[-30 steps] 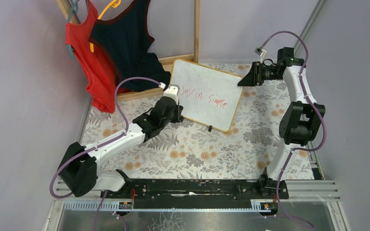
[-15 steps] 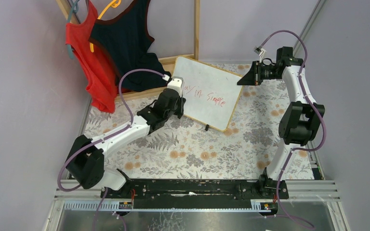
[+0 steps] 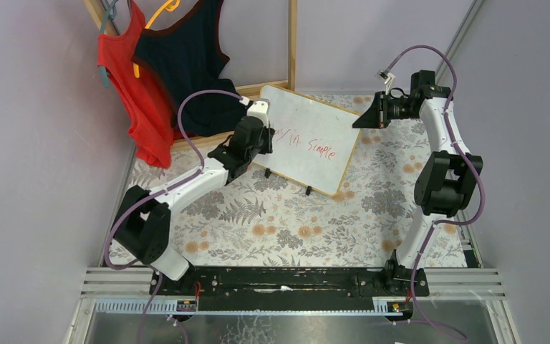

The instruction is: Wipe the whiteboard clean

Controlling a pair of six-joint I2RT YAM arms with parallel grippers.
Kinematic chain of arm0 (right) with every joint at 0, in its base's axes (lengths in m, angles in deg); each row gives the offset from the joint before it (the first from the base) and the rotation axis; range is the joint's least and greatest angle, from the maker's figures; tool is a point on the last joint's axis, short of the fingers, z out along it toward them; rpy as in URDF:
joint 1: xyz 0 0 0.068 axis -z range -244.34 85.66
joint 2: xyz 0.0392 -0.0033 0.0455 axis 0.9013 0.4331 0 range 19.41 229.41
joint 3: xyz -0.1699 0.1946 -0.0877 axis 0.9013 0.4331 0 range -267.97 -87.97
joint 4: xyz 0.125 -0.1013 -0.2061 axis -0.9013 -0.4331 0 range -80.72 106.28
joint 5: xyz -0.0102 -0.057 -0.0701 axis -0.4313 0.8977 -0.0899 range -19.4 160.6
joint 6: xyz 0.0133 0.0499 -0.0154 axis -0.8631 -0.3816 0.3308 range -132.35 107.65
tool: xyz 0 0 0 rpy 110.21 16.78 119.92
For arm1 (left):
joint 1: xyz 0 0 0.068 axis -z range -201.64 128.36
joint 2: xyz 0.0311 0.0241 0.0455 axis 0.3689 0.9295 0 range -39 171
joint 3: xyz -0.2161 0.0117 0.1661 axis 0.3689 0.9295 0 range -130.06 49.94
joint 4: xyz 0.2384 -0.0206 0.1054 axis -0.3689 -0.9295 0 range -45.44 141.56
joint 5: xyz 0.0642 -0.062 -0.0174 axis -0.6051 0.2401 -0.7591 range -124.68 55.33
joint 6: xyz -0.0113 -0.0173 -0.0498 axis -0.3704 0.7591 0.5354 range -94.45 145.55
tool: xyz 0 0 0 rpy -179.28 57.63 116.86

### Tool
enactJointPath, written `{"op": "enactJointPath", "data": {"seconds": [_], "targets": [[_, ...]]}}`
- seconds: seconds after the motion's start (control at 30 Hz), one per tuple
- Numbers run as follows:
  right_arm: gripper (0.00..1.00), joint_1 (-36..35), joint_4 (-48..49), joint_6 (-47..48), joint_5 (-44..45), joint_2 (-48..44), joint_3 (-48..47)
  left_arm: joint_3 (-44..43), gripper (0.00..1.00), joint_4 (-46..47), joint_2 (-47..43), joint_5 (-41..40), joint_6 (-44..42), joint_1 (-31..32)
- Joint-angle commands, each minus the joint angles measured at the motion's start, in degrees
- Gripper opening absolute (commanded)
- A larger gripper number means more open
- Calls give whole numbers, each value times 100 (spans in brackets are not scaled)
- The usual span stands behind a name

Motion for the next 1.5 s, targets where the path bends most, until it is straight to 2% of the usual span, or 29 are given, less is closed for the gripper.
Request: {"op": "enactJointPath", "data": {"seconds": [0.0,0.23,0.43,0.93,1.47], "targets": [[0,-24,-357,145,74,-34,-137,79,0,989,96,29,-210,-53],[0,-25,-564,459,-12,41,-149,747,0,2079,114,-8,-392,-55],[0,-24,-824,734,-74,82,-204,968,0,2516,290,-105,-575,-62],[0,-24,-1024,970,-83,89,-247,507,0,2413,734,-139,-799,-461],[0,-24,-1316,1212,-90,176,-388,-68,0,2464,1382,448,-476,-585]]}}
